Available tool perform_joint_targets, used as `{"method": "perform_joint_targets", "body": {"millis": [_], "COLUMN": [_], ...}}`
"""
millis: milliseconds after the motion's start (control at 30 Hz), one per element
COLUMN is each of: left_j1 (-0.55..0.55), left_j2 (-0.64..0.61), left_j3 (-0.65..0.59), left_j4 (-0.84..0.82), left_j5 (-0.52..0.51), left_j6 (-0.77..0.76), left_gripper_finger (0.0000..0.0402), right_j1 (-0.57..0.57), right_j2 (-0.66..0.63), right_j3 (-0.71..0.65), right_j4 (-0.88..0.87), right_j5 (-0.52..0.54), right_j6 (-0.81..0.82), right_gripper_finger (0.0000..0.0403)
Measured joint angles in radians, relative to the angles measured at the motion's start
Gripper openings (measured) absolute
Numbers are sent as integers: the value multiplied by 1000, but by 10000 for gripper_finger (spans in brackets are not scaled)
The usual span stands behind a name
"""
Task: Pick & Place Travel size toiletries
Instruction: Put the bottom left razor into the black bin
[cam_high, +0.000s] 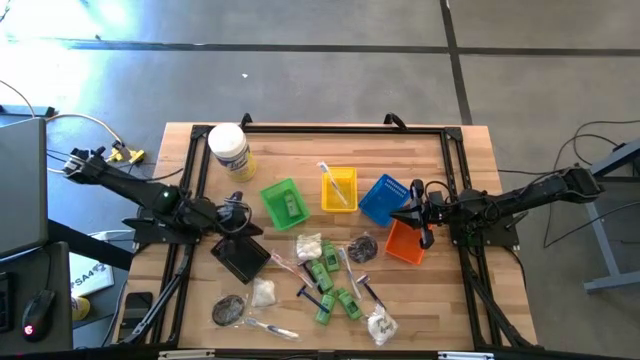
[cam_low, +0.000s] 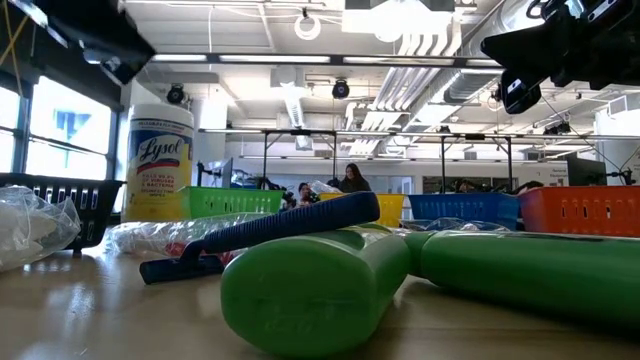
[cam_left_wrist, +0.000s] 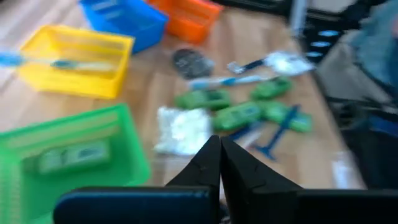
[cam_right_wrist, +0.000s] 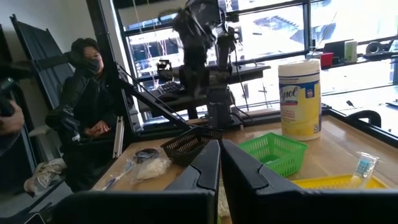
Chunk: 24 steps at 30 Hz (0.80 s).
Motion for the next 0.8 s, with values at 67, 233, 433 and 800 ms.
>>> {"method": "perform_joint_targets", "body": {"millis": [67,233,433,800], "left_j1": [2,3,3,3], "left_j2": [1,2,1,0], "left_j3": [-53,-171,-252,-384], "left_j4": [58,253,447,571], "left_j5": [-79,-218,-227,-229], "left_j6": [-5,63,210,210], "left_gripper_finger": [2,1,0,0], "right_j1": [0,0,0,0], "right_j2": [4,17,48,98], "right_j3": [0,0,0,0], "right_j4": [0,-1,-1,0], "right_j5": [-3,-3,3,9], "right_j6": [0,0,-3,-4], "right_gripper_finger": [9,9,9,9]}}
